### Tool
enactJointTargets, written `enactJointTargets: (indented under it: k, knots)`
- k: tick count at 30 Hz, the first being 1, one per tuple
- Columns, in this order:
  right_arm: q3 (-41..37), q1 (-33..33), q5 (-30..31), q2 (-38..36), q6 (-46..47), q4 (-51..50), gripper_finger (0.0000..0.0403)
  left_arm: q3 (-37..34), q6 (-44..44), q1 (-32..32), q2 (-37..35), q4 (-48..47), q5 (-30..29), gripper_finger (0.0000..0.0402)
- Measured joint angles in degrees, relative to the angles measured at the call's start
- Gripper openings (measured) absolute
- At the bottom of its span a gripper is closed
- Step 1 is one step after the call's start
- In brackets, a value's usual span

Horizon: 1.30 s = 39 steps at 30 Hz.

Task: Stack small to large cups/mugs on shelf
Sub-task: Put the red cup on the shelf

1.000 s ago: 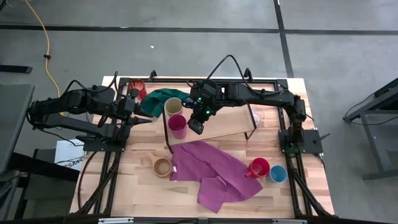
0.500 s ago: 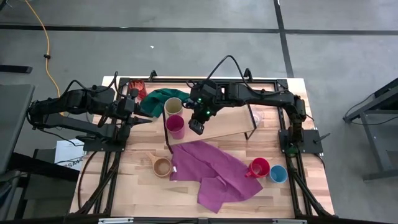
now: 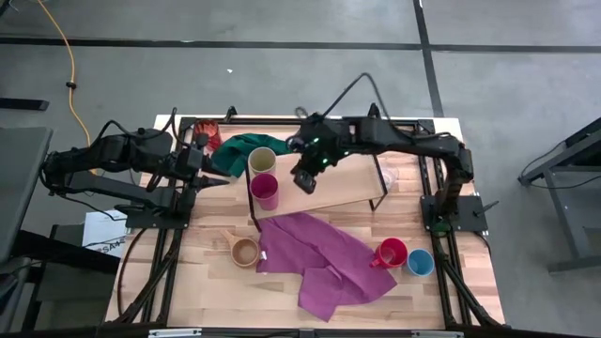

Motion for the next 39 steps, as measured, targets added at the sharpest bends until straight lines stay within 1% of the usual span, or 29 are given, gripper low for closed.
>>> enactJointTargets:
  k: [2,11,18,28,30,33,39]
  knots:
    - [0.0,0.0,2.0,-1.7,-0.3,1.3,0.0,0.6,0.8,0.0,0.0,0.6,0.0,0.0074]
    - [0.0,0.1,3.4,-8.8,-0.2,3.3,0.0,3.5,3.2,0.0,-0.1,1.4,0.0,0.0074]
    - [0.0,0.5,6.4,-12.6,0.1,5.2,0.0,5.0,3.3,0.0,-0.1,1.4,0.0,0.0074]
    - [0.0,0.5,6.1,-15.0,-1.5,10.8,0.0001,8.9,3.8,0.0,0.1,2.9,-0.5,0.0074]
    - [0.0,0.5,5.6,-15.1,-2.2,11.1,0.0001,9.7,4.5,0.0,0.0,3.0,-1.5,0.0074]
    - [0.0,0.4,5.3,-15.5,-2.6,10.1,0.0012,9.8,4.8,0.0,-0.1,2.9,-3.5,0.0074]
    - [0.0,0.0,5.1,-17.7,-2.6,5.7,0.0057,9.8,3.9,0.0,0.1,0.1,-7.5,0.0074]
